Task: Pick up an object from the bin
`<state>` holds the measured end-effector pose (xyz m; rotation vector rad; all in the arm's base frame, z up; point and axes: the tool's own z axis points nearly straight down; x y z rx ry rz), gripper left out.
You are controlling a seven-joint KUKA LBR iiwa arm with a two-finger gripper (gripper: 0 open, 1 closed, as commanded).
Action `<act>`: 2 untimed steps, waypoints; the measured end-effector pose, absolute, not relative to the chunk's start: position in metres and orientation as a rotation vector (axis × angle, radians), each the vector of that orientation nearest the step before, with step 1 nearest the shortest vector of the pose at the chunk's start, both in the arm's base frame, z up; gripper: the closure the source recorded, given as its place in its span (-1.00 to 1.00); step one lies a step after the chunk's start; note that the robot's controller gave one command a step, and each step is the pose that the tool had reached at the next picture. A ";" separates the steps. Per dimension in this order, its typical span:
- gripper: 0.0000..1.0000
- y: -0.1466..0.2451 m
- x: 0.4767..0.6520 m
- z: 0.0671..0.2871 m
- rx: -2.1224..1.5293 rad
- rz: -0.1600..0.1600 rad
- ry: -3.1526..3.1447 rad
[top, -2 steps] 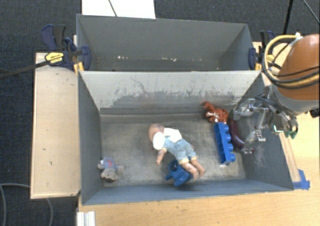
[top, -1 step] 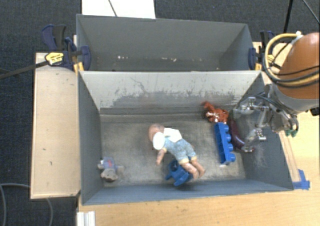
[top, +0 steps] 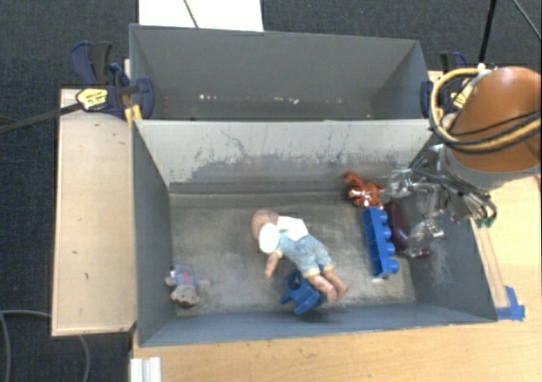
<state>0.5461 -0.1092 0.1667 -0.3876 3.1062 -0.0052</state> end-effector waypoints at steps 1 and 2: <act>-1.00 -0.115 0.586 0.155 -0.830 -0.003 3.023; -1.00 -0.113 0.581 0.145 -1.084 -0.002 2.945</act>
Offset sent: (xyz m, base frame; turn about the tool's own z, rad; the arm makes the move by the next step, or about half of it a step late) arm 0.0316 -0.0029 -0.0308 -0.5751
